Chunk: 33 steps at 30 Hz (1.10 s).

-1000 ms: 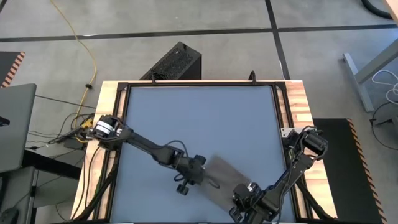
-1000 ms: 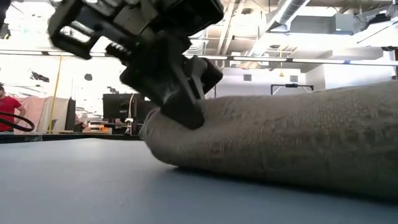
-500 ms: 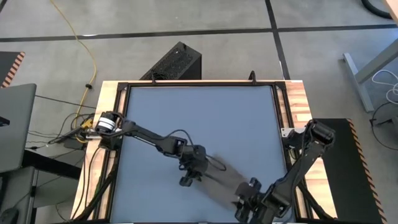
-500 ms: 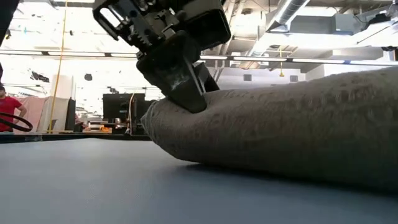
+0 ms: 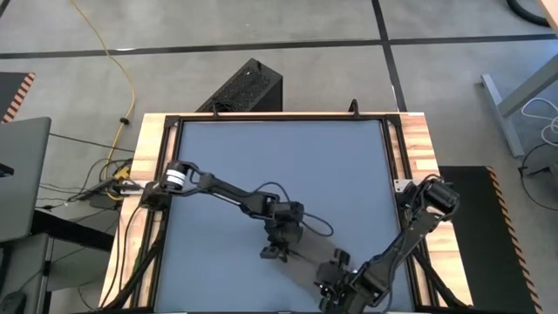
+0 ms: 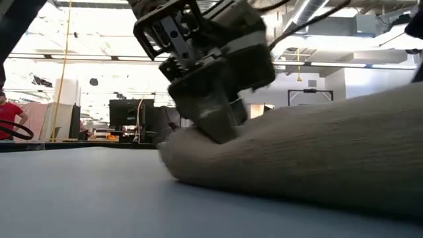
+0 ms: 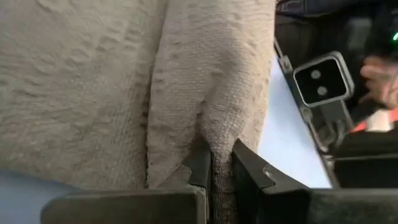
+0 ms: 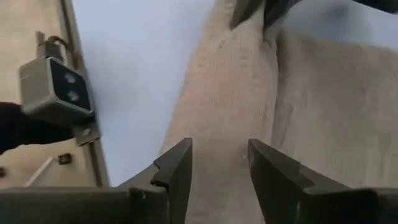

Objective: Roll towel
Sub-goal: Roll the gray towel

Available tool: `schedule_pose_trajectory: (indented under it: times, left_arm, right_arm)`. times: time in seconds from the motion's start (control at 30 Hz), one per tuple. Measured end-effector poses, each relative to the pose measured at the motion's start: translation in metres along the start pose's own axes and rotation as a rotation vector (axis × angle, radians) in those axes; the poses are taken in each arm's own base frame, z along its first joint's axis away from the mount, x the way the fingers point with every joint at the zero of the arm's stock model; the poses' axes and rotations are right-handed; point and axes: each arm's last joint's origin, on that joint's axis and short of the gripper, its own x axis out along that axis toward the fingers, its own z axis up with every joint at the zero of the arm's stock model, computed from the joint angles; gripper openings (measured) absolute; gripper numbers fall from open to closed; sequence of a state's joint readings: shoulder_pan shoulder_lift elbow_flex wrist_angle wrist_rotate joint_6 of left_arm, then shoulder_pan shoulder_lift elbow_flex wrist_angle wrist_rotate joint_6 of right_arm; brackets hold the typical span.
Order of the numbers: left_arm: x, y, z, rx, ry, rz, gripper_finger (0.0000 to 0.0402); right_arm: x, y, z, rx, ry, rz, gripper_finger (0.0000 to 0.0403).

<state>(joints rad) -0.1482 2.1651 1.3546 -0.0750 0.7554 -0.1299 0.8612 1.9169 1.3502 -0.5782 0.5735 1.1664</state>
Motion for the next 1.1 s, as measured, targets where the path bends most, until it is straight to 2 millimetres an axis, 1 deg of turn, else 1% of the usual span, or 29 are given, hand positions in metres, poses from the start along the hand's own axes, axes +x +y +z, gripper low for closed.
schedule_pose_trajectory:
  times: [0.1,0.17,0.27,0.33,0.43,0.57,0.63,0.7,0.77,0.9,1.03,1.1]
  left_arm:
    - [0.005,-0.005,0.009,0.117,0.009,0.032,0.0017]
    - [0.005,-0.011,0.015,0.186,0.015,0.066,0.0017]
    - [0.007,-0.018,0.023,0.26,0.032,0.102,0.0017]
    - [0.008,-0.023,0.028,0.304,0.031,0.117,0.0017]
    - [0.01,-0.029,0.03,0.34,0.037,0.128,0.0017]
    - [0.014,-0.035,0.032,0.362,0.038,0.118,0.0017]
    - [0.017,-0.038,0.03,0.377,0.05,0.112,0.0017]
    - [0.02,-0.042,0.029,0.394,0.061,0.105,0.0017]
    - [0.023,-0.046,0.027,0.419,0.068,0.097,0.0017]
    - [0.031,-0.053,0.023,0.458,0.08,0.107,0.0017]
    - [0.033,-0.054,0.023,0.465,0.08,0.143,0.0017]
    - [0.032,-0.052,0.024,0.452,0.076,0.168,0.0017]
  right_arm:
    - [-0.007,-0.001,-0.001,0.015,0.005,-0.002,0.0172]
    - [-0.018,-0.006,-0.004,0.065,0.018,-0.042,0.0165]
    - [-0.028,-0.017,-0.018,0.088,0.048,-0.158,0.0149]
    - [-0.028,-0.022,-0.027,0.091,0.063,-0.22,0.0133]
    - [-0.02,-0.029,-0.037,0.099,0.064,-0.216,0.0099]
    - [0.007,-0.041,-0.05,0.11,0.07,-0.13,0.004]
    - [0.018,-0.051,-0.054,0.107,0.06,-0.129,0.0016]
    - [0.023,-0.059,-0.055,0.104,0.04,-0.148,0.0013]
    - [0.028,-0.068,-0.054,0.072,0.039,-0.178,0.0021]
    - [0.041,-0.081,-0.044,-0.019,0.042,-0.224,0.0026]
    - [0.051,-0.084,-0.03,-0.109,0.032,-0.2,0.0016]
    - [0.056,-0.085,-0.023,-0.121,0.029,-0.179,0.0016]
